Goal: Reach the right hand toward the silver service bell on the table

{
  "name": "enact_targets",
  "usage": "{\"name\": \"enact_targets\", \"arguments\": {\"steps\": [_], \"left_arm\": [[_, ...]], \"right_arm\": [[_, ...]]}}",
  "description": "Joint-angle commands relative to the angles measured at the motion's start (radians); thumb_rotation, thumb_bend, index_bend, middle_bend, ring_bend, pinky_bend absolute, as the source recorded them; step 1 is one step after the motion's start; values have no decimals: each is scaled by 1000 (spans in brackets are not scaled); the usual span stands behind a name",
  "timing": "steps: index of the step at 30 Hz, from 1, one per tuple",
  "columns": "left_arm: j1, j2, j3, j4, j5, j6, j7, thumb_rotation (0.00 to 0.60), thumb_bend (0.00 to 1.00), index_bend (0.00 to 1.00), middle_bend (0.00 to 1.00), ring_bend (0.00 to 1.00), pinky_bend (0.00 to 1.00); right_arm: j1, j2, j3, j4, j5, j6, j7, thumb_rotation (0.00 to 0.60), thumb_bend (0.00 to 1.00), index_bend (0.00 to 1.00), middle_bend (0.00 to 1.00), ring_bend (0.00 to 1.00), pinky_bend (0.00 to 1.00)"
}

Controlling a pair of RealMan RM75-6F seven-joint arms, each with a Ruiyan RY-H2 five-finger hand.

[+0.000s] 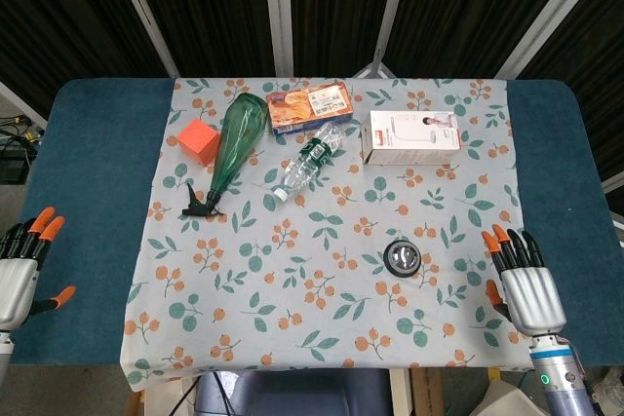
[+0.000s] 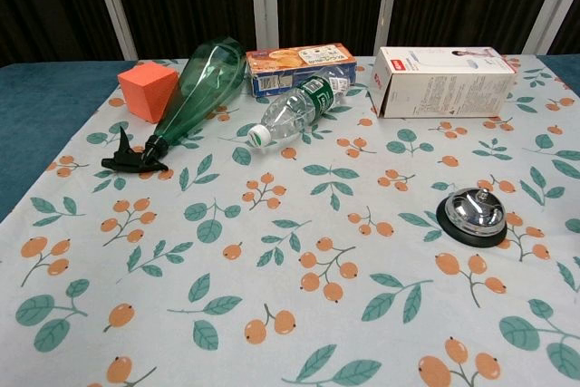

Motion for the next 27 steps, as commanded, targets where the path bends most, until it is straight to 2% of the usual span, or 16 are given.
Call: {"name": "enact_targets", "arguments": {"steps": [1,16,27], "left_arm": [[0,0,0,-1,0,1,0,600,7,0,0,0,0],[-2,2,-13,6,-12,3,-8,600,7,0,0,0,0],[2,-1,-12,4,-7,16,5,600,7,0,0,0,0]], "right_arm": [[0,0,-1,-1,0,-1,0,600,527,0,0,0,0],[20,-17,8,-4,7,-35,-14,600,528,0,0,0,0],[104,-65,9,4,-7,-161,-35,600,527,0,0,0,0]]}}
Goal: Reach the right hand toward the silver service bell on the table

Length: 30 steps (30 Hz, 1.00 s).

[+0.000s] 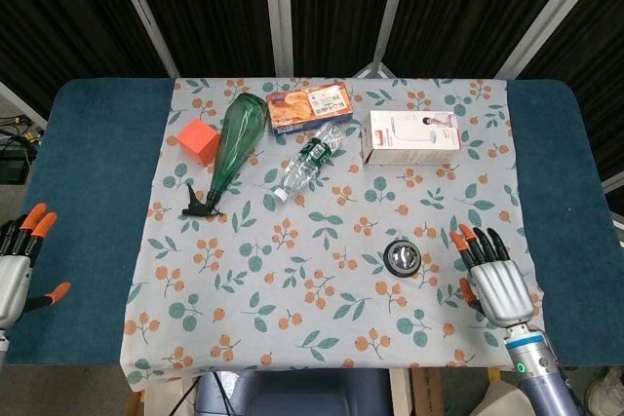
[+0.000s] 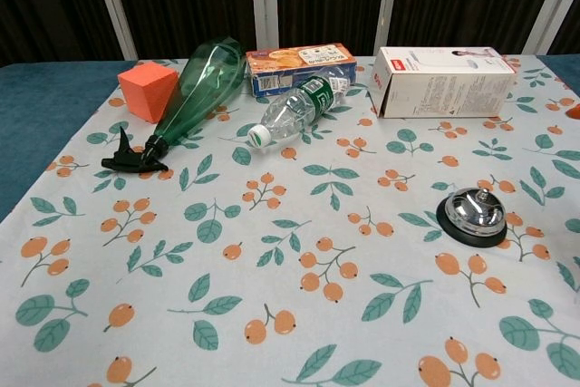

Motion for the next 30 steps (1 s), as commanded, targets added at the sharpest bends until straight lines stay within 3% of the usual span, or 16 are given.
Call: {"name": "enact_targets", "arguments": {"steps": [1,11,21,30], "left_arm": [[3,-2,4,-1,2,1,6,600,7,0,0,0,0],[7,4,7,1,-2,-1,-3,600,7,0,0,0,0],[6,6,9,-2,-1,-5,-8,600,7,0,0,0,0],[6,6,10,-8,-1,-6,-2,600,7,0,0,0,0]], "right_arm": [[34,-31,1,10,-5,-46,-18,600,527,0,0,0,0],[78,-140,14,39,44,-112,-99,600,527,0,0,0,0],[85,-173,6,77,86,-133,-140,600,527,0,0,0,0],[87,-212,-65,144,97,-192,-239,600,528,0,0,0,0]]}}
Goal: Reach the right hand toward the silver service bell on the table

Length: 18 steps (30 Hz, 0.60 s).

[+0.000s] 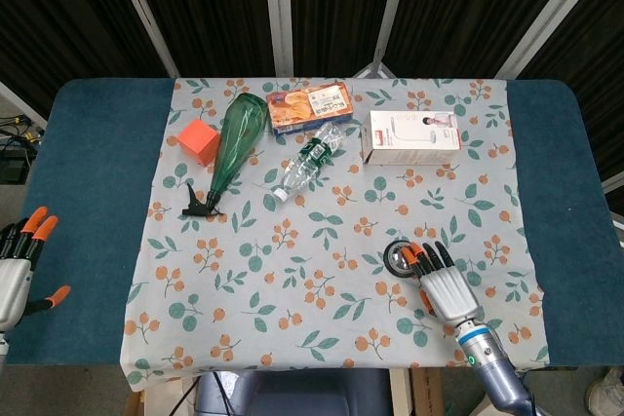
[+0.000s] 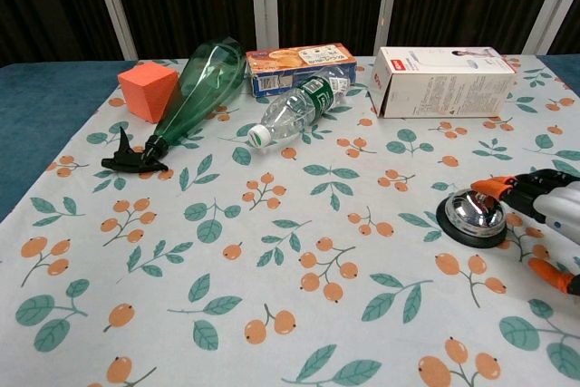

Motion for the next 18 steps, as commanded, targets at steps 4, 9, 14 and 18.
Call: {"name": "enact_targets", "arguments": {"steps": [4,9,14,18], "left_arm": [[1,1,-1,-1,1,2,-3,600,7,0,0,0,0],[1,1,-1,2,2,3,-8,600,7,0,0,0,0],[2,0,-1,4,2,4,-9,600,7,0,0,0,0],[3,-1,-2,5,2,6,-10,600,7,0,0,0,0]], "right_arm": [[-2,-32,-33,28,20,-26,-84,600,527,0,0,0,0],[-7,-33,-14,8,19,9,-63,600,527,0,0,0,0],[1,0,44,-49,7,62,10,600,528,0,0,0,0],[3,38,84,-102,-15,109,73,600,527,0,0,0,0]]}}
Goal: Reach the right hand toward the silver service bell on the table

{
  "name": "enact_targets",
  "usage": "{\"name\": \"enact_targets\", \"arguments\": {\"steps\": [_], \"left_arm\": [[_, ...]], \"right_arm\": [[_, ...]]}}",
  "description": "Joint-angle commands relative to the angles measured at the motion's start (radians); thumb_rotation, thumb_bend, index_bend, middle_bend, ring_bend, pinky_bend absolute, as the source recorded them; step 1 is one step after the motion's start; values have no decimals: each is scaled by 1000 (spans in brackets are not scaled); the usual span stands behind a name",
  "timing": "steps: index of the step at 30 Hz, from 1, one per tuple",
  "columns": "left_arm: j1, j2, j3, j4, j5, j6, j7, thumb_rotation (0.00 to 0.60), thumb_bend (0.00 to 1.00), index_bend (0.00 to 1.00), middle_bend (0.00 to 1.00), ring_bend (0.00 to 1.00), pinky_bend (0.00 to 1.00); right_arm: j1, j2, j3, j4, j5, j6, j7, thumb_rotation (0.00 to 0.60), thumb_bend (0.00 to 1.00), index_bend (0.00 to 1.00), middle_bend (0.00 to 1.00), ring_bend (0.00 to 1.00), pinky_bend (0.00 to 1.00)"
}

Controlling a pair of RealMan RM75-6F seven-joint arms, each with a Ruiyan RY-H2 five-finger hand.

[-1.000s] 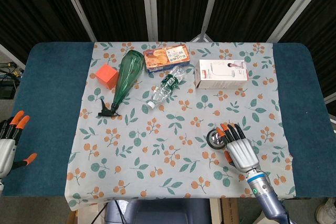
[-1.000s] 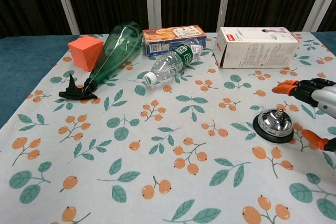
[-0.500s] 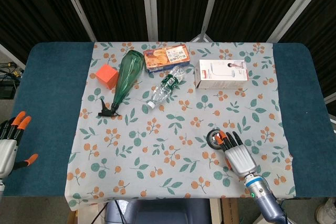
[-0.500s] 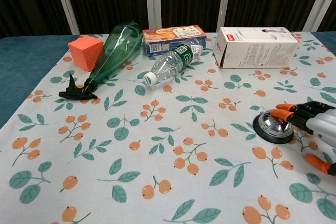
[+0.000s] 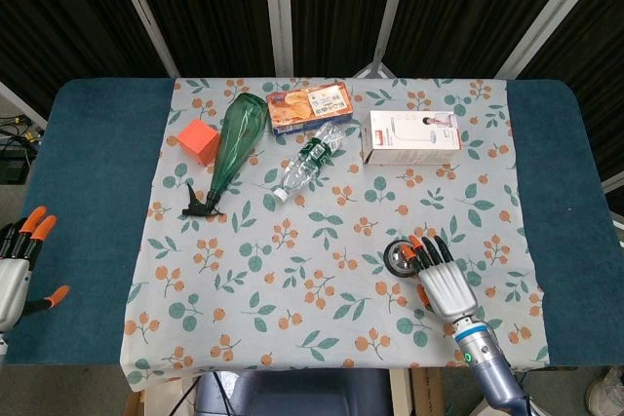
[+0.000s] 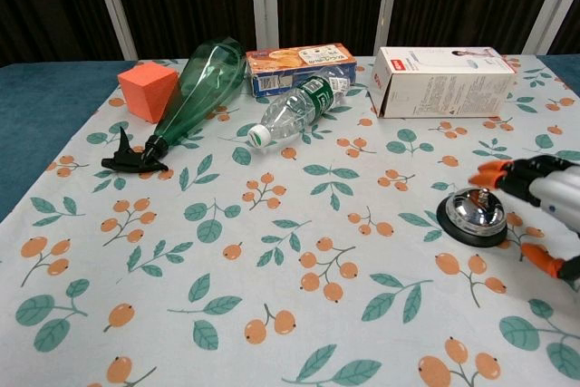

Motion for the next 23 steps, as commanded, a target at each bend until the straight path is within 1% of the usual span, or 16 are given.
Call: {"name": "enact_targets", "arguments": {"steps": [1,5,7,9,13,17,23], "left_arm": [[0,0,0,0,-1,0,-1,600,7,0,0,0,0],[0,0,-1,-2,-2,-1,1,600,7,0,0,0,0],[0,1,-2,-3,-3,-1,1,600,7,0,0,0,0],[0,2,-2,-4,-4,-2,1,600,7,0,0,0,0],[-1,6,-1,-5,-2,-3,5,600,7,0,0,0,0],[2,11,6,-4,4,-4,1,600,7,0,0,0,0],[6,14,9,-3,9,3,-7,600,7,0,0,0,0]], "right_arm": [[1,45,40,-57,-21,47,62,600,528,0,0,0,0],[-9,92,59,-103,-28,84,99,600,528,0,0,0,0],[-20,118,56,-122,-32,100,110,600,524,0,0,0,0],[-40,151,43,-136,-32,116,115,600,506,0,0,0,0],[-89,219,4,-139,-36,160,91,600,416,0,0,0,0],[-143,265,-28,-123,-53,221,105,600,408,0,0,0,0],[-183,282,-34,-93,-82,291,168,600,407,0,0,0,0]]}}
